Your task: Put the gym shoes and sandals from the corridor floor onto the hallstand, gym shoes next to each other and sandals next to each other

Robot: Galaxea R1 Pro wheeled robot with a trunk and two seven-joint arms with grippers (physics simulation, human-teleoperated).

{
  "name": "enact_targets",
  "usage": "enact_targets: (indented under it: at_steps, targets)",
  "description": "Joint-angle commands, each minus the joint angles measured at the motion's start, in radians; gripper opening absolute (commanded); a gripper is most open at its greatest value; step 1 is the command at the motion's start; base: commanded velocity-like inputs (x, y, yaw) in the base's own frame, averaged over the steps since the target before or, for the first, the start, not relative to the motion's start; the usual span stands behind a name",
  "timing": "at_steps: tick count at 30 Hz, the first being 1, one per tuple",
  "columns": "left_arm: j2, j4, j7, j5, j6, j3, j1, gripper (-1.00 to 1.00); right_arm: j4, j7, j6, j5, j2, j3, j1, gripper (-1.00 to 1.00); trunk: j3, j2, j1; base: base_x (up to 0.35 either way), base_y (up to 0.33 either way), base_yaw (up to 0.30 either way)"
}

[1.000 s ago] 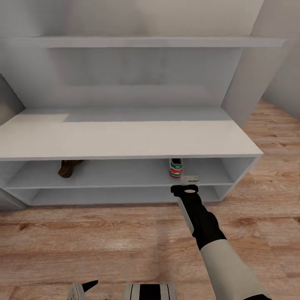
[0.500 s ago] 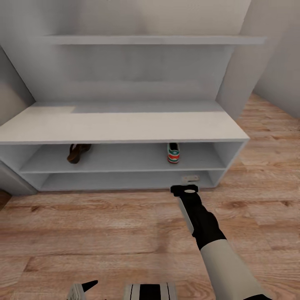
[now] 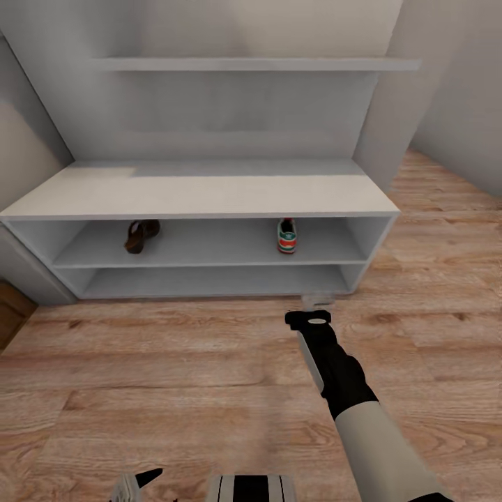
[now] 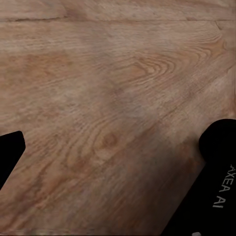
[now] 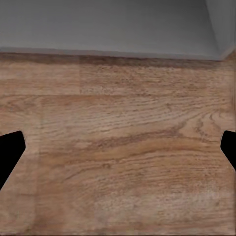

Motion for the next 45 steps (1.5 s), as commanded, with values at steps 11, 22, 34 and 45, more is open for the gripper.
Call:
enact_targets:
  at_steps: [11,22,34,45]
  targets:
    - [0.013,0.0,0.01,-0.01,-0.006,0.008,-0.001,1.0,0.087,0.005,-0.083,0.001,0.0,0.002,0.082,1.0,-0.001,0.0,-0.001,-0.232,0.0,0.0]
    - [0.012,0.005,0.086,-0.01,-0.007,0.007,-0.001,1.0,0.146,0.21,-0.341,0.0,-0.101,0.002,0.233,1.0,-0.001,0.0,-0.001,-0.011,0.0,0.0]
    - [0.013,0.008,0.126,-0.01,-0.006,0.007,-0.001,1.0,0.201,0.561,-0.398,-0.091,-0.278,-0.045,0.31,1.0,-0.001,0.0,-0.001,0.0,0.0,0.0]
    - [0.012,0.008,0.197,-0.009,-0.006,0.007,0.0,1.0,0.502,0.884,-0.619,-0.182,-0.409,-0.171,0.328,1.0,-0.001,0.0,-0.001,0.0,0.0,0.0]
